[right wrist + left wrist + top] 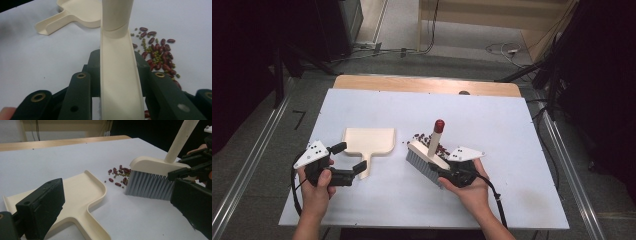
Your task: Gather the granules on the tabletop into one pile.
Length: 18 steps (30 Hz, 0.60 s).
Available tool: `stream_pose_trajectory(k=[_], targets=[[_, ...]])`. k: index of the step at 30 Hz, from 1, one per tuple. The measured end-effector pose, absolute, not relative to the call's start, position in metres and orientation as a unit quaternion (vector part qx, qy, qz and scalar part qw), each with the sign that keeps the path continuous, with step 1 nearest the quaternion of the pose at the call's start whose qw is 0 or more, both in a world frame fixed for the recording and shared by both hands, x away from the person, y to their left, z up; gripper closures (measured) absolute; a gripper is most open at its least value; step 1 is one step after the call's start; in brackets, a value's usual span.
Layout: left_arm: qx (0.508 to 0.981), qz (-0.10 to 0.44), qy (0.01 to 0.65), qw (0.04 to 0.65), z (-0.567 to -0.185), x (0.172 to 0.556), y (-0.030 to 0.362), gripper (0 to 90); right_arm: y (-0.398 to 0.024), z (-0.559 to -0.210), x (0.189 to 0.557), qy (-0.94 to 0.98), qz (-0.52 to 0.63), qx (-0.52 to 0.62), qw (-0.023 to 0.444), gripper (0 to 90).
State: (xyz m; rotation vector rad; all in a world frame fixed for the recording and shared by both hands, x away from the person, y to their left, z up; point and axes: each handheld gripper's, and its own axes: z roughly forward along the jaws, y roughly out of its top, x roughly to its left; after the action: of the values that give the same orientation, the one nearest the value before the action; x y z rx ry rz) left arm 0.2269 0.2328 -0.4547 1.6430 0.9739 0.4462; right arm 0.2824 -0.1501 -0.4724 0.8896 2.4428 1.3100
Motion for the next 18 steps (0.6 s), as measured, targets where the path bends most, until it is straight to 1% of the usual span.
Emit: stream_pose_trajectory(k=[6,11,15,18], targets=[[0.695,0.188,0.414,0.557,-0.455,0.227,0.234,0.0,-0.159,-0.471,0.288,0.828,0.445,0.316,0.133,66.0],[0.691,0.187,0.421,0.557,-0.456,0.228,0.237,0.0,-0.162,-0.467,0.29,0.819,0.454,0.328,0.123,65.9],[0.689,0.189,0.423,0.557,-0.456,0.229,0.238,0.0,-0.157,-0.455,0.287,0.811,0.469,0.33,0.118,65.9],[0.689,0.188,0.424,0.557,-0.456,0.23,0.238,0.0,-0.144,-0.448,0.287,0.806,0.473,0.331,0.133,65.9]])
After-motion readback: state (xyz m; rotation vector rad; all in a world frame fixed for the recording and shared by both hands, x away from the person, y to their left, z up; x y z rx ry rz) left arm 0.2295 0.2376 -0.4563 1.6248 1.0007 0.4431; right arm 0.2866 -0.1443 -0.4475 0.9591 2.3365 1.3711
